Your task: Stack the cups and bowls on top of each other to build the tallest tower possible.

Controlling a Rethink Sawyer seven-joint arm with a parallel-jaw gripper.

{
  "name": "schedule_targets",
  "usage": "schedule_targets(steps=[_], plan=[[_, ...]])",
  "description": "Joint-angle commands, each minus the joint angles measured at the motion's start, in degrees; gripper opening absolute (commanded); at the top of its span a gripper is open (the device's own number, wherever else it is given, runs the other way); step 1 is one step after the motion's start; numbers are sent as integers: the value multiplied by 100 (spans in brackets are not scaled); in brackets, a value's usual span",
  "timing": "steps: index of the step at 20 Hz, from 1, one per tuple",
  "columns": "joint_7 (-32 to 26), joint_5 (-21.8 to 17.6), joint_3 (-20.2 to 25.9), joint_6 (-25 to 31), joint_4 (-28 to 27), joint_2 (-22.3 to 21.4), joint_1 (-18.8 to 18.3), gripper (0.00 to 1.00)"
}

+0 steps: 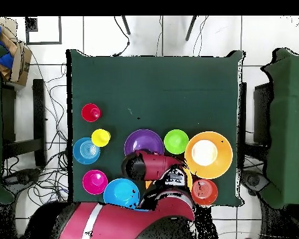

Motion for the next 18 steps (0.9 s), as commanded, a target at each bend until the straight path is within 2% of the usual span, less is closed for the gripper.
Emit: schedule_targets(steps=[1, 9, 18], plan=[[529, -106, 381, -443, -892, 846, 83, 100], [1054, 711, 219, -396, -1621, 1415, 443, 100], [1162, 1203, 269, -427, -1786, 1548, 557, 100]])
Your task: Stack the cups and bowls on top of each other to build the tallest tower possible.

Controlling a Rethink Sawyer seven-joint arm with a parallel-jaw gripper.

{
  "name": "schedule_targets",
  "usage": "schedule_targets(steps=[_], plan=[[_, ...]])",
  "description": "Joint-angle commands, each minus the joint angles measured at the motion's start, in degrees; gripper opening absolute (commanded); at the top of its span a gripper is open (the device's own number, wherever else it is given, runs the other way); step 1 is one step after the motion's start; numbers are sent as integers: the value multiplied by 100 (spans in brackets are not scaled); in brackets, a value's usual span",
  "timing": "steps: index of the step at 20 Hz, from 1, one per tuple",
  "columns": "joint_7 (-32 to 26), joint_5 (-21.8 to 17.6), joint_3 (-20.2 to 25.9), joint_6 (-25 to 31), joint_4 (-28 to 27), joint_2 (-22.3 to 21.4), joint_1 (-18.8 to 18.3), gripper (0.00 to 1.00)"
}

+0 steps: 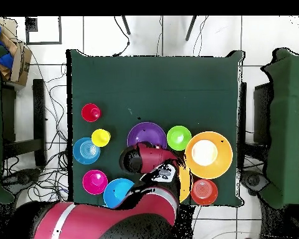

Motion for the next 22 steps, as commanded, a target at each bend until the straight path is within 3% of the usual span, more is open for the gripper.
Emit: schedule_targets(steps=[1, 22], plan=[[1174, 754, 862, -460, -1281, 1261, 13, 100], [1318, 1760, 653, -619, -1761, 1649, 381, 100]])
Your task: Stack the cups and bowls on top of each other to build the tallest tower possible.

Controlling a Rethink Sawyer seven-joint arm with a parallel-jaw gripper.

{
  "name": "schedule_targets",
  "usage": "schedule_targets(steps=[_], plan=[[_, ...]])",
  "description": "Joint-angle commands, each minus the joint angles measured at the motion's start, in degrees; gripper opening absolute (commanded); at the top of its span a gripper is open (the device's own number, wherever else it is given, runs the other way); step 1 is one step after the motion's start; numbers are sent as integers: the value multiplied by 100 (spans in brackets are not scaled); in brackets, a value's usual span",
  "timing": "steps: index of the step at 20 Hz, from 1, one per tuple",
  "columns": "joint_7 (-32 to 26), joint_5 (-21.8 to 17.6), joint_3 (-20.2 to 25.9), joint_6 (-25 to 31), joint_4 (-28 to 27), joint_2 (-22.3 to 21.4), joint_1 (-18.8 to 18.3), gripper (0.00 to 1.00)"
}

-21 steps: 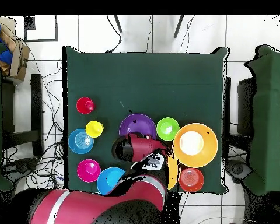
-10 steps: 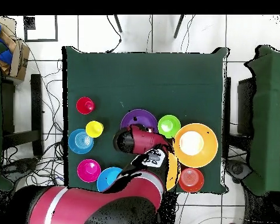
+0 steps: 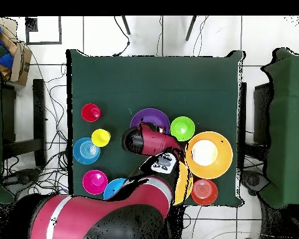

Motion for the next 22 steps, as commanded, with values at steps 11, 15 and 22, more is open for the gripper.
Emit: schedule_targets(steps=[11, 15, 22], plan=[[1493, 1234, 783, -560, -1151, 1434, 472, 100], [1482, 1299, 753, -523, -1187, 1453, 501, 100], [1426, 1135, 795, -548, -1162, 1424, 455, 100]])
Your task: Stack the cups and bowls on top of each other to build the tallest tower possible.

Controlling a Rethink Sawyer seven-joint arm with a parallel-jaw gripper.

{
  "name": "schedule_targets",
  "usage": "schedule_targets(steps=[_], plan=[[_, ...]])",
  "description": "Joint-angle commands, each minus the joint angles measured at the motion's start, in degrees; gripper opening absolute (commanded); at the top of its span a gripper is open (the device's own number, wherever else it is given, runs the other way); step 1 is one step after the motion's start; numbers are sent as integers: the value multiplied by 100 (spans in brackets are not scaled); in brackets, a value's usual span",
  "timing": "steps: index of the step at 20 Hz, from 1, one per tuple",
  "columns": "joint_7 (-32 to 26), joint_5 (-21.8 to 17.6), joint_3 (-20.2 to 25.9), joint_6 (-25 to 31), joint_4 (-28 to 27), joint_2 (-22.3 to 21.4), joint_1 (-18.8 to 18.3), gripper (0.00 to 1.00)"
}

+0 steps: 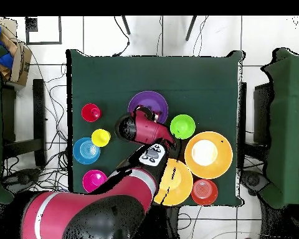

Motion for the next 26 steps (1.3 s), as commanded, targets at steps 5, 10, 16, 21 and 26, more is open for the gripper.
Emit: schedule_targets(steps=[5, 10, 16, 21, 26], plan=[[622, -202, 1325, 328, -17, 460, -71, 100], [507, -289, 1447, 646, 258, 143, -133, 100], [458, -311, 1539, 733, 310, 29, -176, 100], [441, -290, 1546, 842, 281, 6, -182, 100], [460, -247, 1500, 885, 187, 62, -135, 100]])
